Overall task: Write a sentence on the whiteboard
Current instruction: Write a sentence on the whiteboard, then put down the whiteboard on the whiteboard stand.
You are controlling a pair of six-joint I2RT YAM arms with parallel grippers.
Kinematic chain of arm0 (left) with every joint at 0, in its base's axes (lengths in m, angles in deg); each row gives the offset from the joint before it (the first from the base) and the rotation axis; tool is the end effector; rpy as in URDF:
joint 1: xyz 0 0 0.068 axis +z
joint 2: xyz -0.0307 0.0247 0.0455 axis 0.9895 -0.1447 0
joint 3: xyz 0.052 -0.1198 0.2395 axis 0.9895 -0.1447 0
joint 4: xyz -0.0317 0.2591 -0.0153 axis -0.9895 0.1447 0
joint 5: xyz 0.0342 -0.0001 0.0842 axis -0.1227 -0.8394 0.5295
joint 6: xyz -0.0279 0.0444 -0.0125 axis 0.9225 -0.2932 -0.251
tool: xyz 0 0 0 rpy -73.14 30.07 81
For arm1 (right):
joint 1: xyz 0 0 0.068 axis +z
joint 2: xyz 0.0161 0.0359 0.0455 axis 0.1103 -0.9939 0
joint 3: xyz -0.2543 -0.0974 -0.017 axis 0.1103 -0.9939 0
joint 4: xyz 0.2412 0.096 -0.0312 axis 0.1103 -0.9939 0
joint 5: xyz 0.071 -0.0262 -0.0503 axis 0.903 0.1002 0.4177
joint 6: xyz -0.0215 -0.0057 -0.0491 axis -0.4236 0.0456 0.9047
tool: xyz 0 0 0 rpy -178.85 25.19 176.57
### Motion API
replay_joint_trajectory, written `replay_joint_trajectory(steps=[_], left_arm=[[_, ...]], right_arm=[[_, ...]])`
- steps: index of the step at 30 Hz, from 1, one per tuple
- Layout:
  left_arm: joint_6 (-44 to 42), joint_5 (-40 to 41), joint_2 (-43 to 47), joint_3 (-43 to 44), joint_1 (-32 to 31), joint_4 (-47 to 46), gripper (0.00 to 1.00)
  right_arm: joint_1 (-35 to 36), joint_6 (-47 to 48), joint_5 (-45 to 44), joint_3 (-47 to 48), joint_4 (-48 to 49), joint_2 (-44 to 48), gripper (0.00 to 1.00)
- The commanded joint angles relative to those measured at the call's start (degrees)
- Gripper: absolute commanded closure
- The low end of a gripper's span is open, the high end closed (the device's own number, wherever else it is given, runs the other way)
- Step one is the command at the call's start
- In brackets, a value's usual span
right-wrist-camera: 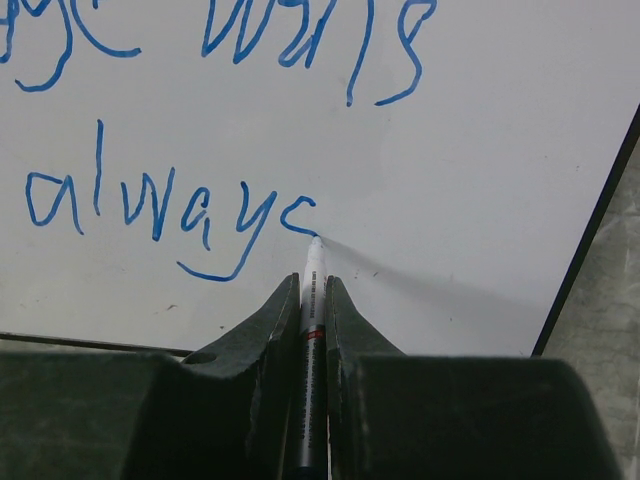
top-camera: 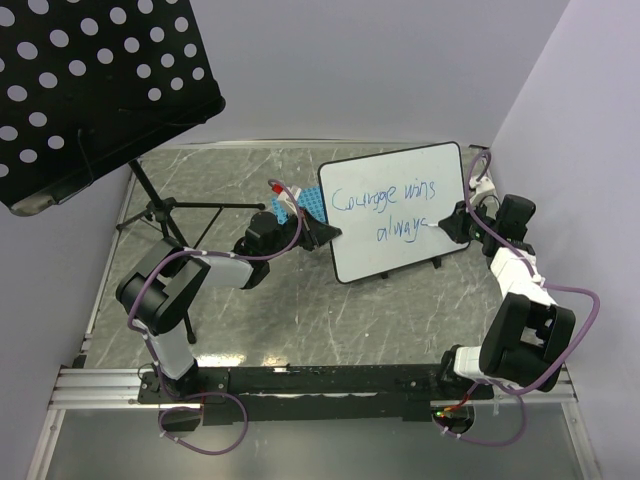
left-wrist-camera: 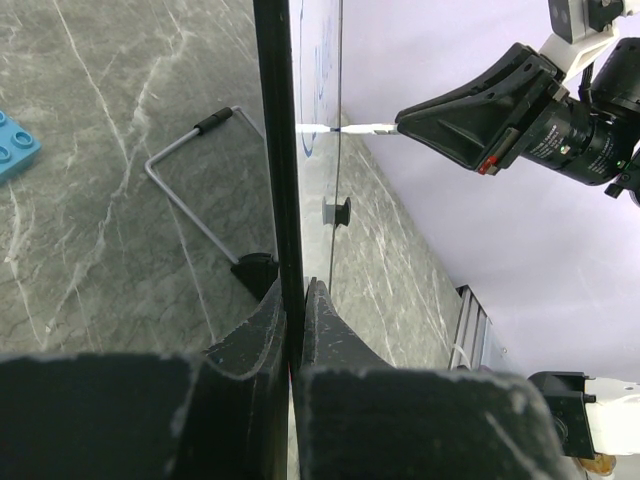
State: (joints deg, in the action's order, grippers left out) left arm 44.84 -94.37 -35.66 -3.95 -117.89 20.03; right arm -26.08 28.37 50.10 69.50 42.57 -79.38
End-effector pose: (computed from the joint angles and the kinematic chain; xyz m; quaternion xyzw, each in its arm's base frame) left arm 0.2834 -0.2235 0.1975 0.0648 0.7134 -0.5544 0.4237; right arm 0.2716 -0.0708 0.2422 -0.1813 0.8114 0.1660 0.5304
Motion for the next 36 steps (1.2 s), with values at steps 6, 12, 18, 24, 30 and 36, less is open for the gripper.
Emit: replay_joint_trajectory(steps=[6,12,18,24,30,36], left_arm=[[-4.1,-3.4,0.4,0.3,-0.5,-2.1,0.99],[-3.9,-3.5,0.0,0.4,-0.5,-2.4,0.99],[-4.0,-3.5,0.0,0.3,-0.6,-2.3,0.99],[-4.5,-3.4,0.5,0.1,-0.6,-2.0,0.99],[-4.8,-3.5,0.9,0.1,-0.5,-1.9,0.99],[-5.2,-3.6,1.0,-0.3,-0.4,-1.9,0.99]], right_arm=[[0.6,4.0,0.3,1.7,-5.9,-1.0,1.0],[1.8,4.0,1.9,2.3,-8.0,0.4,1.0],[4.0,1.5,3.3,4.3,-8.9,2.5,1.0],[3.7,-1.5,4.7,6.6,-9.2,9.5,1.0],[2.1,-4.0,5.9,5.3,-8.7,16.0,1.0],[0.3,-7.1,9.0,4.6,-9.6,18.7,1.0]])
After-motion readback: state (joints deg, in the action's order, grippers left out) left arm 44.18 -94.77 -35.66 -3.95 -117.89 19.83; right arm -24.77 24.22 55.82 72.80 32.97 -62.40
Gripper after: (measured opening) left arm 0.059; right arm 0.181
